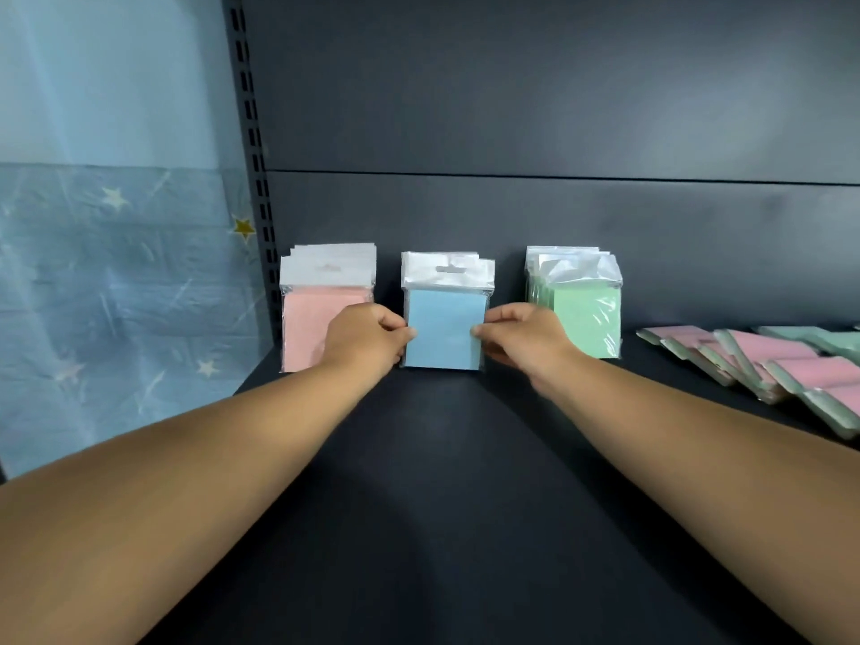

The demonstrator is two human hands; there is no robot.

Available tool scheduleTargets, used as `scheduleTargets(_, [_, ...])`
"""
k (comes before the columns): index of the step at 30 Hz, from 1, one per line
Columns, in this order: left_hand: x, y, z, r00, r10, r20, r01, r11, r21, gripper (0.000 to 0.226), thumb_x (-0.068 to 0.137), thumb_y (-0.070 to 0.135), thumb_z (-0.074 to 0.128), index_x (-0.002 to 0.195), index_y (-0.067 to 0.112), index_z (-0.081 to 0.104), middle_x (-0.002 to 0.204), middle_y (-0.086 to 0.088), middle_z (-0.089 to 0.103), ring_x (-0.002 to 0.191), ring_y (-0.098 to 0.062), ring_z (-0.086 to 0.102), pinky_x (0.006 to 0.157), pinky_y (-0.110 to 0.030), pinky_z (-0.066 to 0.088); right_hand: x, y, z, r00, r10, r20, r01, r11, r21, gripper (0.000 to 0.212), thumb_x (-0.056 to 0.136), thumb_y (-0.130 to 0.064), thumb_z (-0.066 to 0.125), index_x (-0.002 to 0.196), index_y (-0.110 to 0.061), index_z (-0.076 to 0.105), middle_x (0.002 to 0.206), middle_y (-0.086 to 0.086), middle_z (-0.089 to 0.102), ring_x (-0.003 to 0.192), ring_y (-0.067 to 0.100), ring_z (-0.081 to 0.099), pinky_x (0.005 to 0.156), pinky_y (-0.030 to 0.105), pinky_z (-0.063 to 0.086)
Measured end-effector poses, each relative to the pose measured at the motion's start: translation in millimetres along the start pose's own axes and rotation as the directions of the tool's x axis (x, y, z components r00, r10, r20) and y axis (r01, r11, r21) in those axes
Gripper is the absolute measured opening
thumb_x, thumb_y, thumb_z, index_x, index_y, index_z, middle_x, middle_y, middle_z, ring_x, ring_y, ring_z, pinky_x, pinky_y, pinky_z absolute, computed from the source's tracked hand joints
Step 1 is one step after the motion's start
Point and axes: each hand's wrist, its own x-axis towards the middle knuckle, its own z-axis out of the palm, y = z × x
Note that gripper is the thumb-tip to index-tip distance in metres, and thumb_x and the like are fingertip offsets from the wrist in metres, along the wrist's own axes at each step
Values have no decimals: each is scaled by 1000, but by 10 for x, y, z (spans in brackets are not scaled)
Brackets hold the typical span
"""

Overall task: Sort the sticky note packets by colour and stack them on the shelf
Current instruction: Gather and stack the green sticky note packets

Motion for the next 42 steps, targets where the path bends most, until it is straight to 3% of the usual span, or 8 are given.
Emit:
scheduleTargets(6, [57, -58, 26, 999, -50, 12, 50, 999, 9, 20, 85, 17, 66, 65, 19, 60, 63, 0, 61, 65, -18, 62, 89, -37, 53, 146, 43, 15, 999, -38, 7, 38, 993, -112, 18, 78, -14, 73, 73, -21, 57, 76, -3, 59, 79, 18, 59, 90, 38, 53])
scheduleTargets(12, [74, -58, 35, 996, -78, 34, 80, 996, -43, 20, 84, 15, 67, 66, 18, 61, 67, -2, 63, 65, -16, 64, 84, -35, 56, 92, 93, -70, 995, -52, 83, 78, 932, -354, 34, 76, -34, 73, 95, -18, 50, 80, -7, 51, 68, 7, 49, 63, 22, 41])
scheduleTargets(15, [101, -14, 13, 994, -95, 51, 95, 995, 12, 15, 84, 14, 67, 70, 15, 63, 69, -2, 63, 68, -18, 67, 81, -33, 56, 70, 116, -115, 983, 15, 185, 87, 844, -530, 29, 73, -42, 73, 82, -23, 53, 82, -10, 53, 85, 12, 53, 73, 26, 44])
scheduleTargets(19, [115, 126, -42, 983, -128, 129, 115, 988, 102, 11, 87, 11, 63, 77, 7, 62, 67, -3, 61, 59, -15, 63, 59, -22, 56, 92, 135, -91, 986, 27, 163, 80, 786, -614, 28, 74, -43, 72, 65, -28, 51, 83, -7, 55, 107, 19, 52, 88, 35, 46])
scheduleTargets(30, [290, 354, -61, 992, -92, 86, 77, 982, 171, 21, 91, 13, 57, 71, 7, 54, 66, -7, 59, 56, -22, 61, 63, -30, 55, 75, 111, -105, 987, 29, 155, 81, 748, -659, 27, 77, -45, 68, 67, -29, 49, 93, -7, 56, 113, 21, 49, 96, 38, 45])
scheduleTargets(34, [284, 369, -71, 997, -51, 59, 34, 967, 251, 18, 91, 17, 56, 85, 0, 61, 74, -11, 66, 55, -23, 62, 65, -31, 56, 37, 90, -106, 985, 20, 169, 107, 697, -709, 29, 79, -47, 64, 65, -30, 47, 106, -3, 58, 115, 21, 47, 97, 38, 43])
scheduleTargets(36, [245, 385, -99, 998, 37, 52, -56, 906, 420, 27, 92, 23, 53, 92, -2, 64, 85, -15, 70, 60, -26, 65, 68, -32, 56, 32, 76, -119, 986, 6, 169, 117, 701, -704, 29, 78, -48, 65, 67, -28, 47, 106, -2, 59, 111, 21, 50, 94, 37, 45])
scheduleTargets(42, [-58, 475, -208, 908, 388, 160, -348, 480, 805, 36, 96, 40, 38, 108, 14, 60, 99, -5, 68, 96, -26, 58, 69, -30, 43, -7, -124, -254, 974, -207, 90, 206, 647, -735, 28, 80, -46, 64, 74, -26, 46, 96, -3, 55, 102, 20, 55, 84, 33, 46])
